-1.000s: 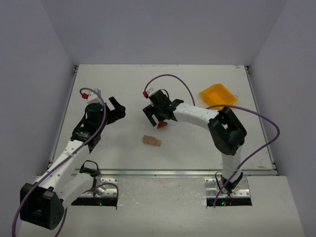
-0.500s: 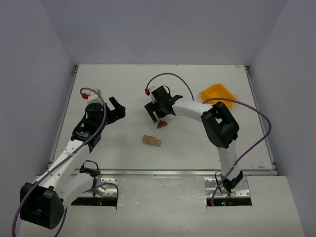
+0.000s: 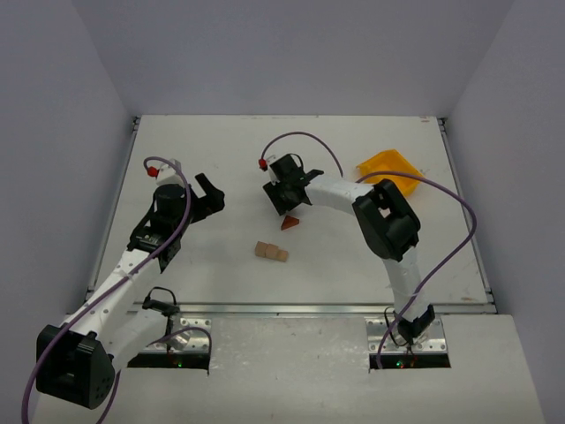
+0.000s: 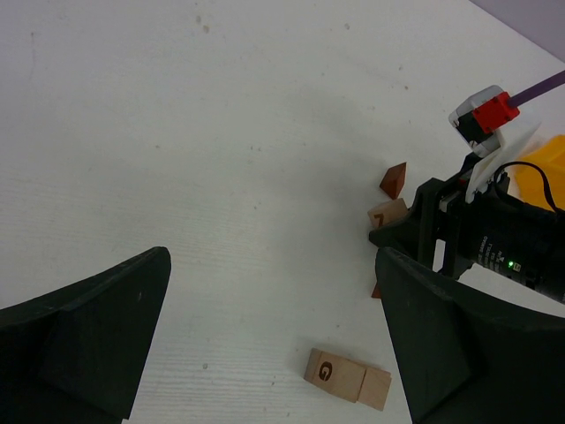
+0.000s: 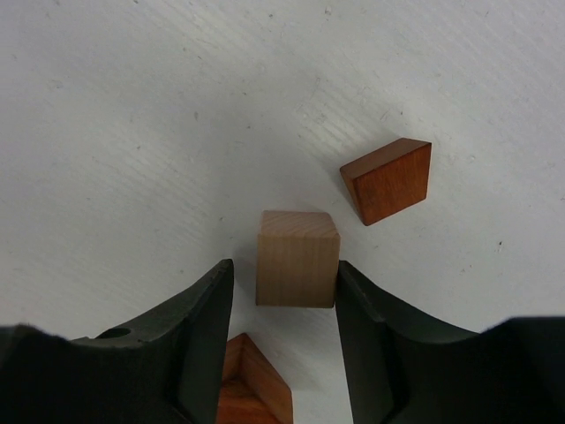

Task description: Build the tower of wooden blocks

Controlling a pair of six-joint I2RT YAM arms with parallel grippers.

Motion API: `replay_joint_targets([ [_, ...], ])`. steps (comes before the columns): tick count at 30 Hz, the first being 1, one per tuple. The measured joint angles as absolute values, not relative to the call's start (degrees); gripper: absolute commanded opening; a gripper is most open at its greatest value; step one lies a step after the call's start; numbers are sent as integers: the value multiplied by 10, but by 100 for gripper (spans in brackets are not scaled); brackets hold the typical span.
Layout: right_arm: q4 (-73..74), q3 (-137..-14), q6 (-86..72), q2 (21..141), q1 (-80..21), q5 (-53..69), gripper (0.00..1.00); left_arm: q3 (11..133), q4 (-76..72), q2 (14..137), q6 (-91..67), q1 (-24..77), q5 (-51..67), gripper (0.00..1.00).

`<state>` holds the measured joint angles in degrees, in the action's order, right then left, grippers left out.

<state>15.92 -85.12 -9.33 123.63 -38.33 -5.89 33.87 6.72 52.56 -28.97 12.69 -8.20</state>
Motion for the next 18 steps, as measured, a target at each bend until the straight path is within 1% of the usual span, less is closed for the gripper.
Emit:
replay_joint_targets([
  [2, 159, -852, -94, 1236, -383, -59, 47, 339, 67, 526, -290, 127, -82, 100],
  [6, 155, -852, -95, 1236, -383, -59, 50, 339, 67, 526, -290, 127, -81, 100],
  [9, 155, -852, -95, 1236, -383, -60, 50, 339, 67, 526, -290, 127, -80, 100],
  [11, 155, -853, -95, 1236, -383, -62, 47, 339, 67, 526, -290, 127, -80, 100],
  [14, 155, -857, -95, 1236, -383, -67, 40, 339, 67, 526, -290, 127, -79, 100],
  [17, 155, -863, -95, 1236, -383, -74, 38, 339, 67, 526, -290, 127, -79, 100],
  [18, 155, -865, -95, 1236, -383, -75, 34, 339, 67, 526, -290, 127, -79, 100],
])
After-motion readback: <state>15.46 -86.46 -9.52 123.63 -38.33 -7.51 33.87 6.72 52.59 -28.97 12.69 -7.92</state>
